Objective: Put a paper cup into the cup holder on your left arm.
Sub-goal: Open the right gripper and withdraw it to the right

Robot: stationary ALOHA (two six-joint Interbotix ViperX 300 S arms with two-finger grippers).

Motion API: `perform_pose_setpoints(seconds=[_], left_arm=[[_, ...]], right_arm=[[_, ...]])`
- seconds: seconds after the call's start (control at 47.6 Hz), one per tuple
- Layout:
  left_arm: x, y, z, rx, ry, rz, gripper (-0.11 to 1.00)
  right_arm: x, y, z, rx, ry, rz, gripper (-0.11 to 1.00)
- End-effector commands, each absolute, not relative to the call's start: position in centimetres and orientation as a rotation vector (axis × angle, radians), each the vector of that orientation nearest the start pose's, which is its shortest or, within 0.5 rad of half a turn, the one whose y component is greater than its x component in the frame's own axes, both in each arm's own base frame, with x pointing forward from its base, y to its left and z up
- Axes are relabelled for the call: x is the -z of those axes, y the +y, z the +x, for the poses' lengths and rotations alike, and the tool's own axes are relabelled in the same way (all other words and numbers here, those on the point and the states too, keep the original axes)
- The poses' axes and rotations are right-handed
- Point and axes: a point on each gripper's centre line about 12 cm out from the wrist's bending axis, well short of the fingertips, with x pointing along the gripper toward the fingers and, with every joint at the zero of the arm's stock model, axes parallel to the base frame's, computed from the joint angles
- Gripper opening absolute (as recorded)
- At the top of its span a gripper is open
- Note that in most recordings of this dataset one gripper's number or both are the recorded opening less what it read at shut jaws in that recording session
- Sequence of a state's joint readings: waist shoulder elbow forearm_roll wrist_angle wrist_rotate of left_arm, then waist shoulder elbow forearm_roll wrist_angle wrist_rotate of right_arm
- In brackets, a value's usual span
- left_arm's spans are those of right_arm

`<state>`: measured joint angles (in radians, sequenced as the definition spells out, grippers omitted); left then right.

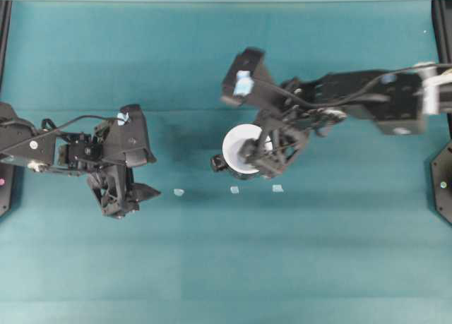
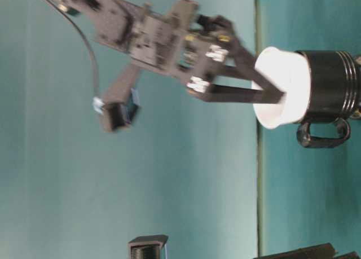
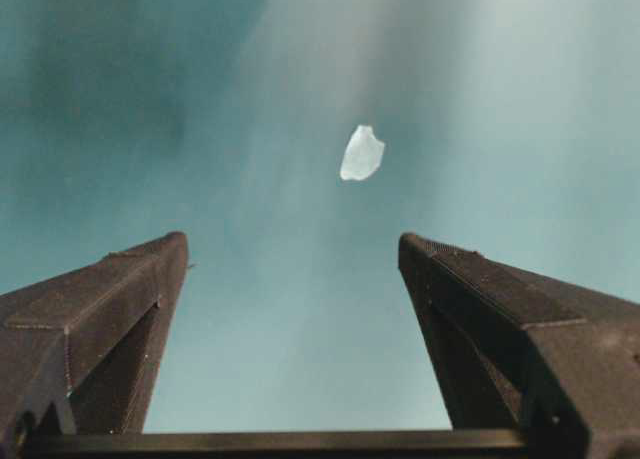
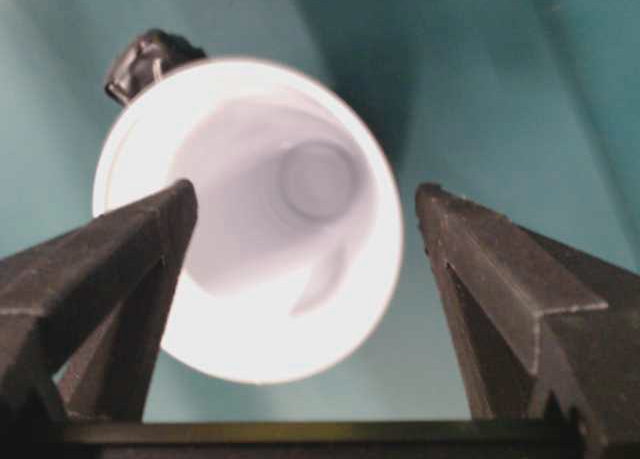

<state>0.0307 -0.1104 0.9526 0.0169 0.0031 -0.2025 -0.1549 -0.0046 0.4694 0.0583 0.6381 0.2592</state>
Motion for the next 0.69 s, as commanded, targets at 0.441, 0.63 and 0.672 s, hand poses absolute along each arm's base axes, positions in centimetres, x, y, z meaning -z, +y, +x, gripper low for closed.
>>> perform_pose_setpoints(seconds=[0.441, 0.63, 0.672], left_arm=[[-11.9, 0.8, 30.5, -0.104, 0.836, -0.188, 0.92], [-11.9, 0.9, 30.5, -0.106, 0.836, -0.188, 0.92], [-11.9, 0.9, 30.5, -0.105, 0.837, -0.187, 0.92]], right_arm=[[-21.3, -2.5, 34.4, 0.221, 0.96, 0.382, 0.95], [-22.7, -2.1, 33.2, 0.195, 0.853, 0.367, 0.95], [-22.8, -2.1, 32.9, 0.19, 0.835, 0.36, 0.95]])
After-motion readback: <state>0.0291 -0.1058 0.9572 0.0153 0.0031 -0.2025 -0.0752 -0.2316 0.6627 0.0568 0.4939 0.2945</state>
